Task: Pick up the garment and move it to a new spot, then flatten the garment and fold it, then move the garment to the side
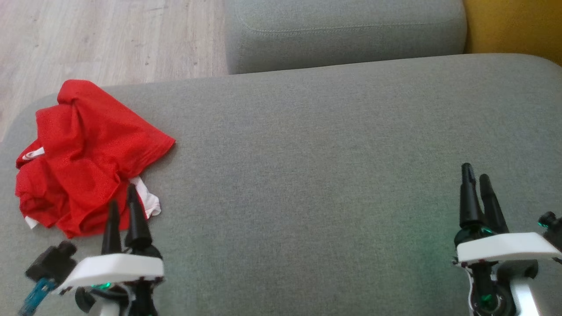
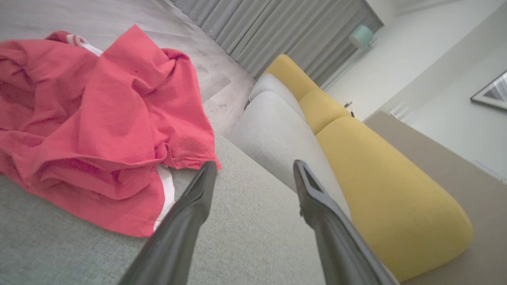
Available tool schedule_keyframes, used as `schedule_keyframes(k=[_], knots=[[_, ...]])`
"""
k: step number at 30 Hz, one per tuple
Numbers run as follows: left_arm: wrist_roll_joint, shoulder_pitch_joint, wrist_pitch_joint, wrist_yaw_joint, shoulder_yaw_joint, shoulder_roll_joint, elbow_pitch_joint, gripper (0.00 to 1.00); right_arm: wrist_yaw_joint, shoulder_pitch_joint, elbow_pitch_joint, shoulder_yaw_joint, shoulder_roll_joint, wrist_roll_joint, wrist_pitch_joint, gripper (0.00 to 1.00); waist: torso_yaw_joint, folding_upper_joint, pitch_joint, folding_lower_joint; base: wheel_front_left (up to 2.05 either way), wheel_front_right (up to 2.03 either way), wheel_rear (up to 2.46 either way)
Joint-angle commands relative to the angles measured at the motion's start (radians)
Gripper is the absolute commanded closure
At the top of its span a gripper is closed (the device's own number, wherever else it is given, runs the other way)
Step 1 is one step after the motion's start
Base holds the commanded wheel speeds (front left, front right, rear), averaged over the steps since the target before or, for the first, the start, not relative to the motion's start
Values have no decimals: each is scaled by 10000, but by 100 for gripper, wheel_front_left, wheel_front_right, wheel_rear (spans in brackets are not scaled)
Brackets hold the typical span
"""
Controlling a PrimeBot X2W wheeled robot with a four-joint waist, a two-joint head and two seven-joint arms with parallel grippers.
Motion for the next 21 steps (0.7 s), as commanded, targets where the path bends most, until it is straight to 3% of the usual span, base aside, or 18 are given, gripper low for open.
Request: schedule_keyframes(k=[1, 10, 21], knots=[[545, -584, -125, 70, -47, 192, -446, 0, -4, -527, -469, 209, -64, -491, -141, 0, -13, 0, 16, 0, 0, 0, 0], [2332, -771, -392, 958, -1241, 882, -66, 0, -4, -524, -639, 502, -68, -2119, -406, 0, -37, 0, 41, 0, 0, 0, 0], [3665, -1212, -718, 2112, -2510, 1545, 235, 0, -5, -527, -642, 858, -73, -4000, -731, 0, -124, 0, 63, 0, 0, 0, 0]])
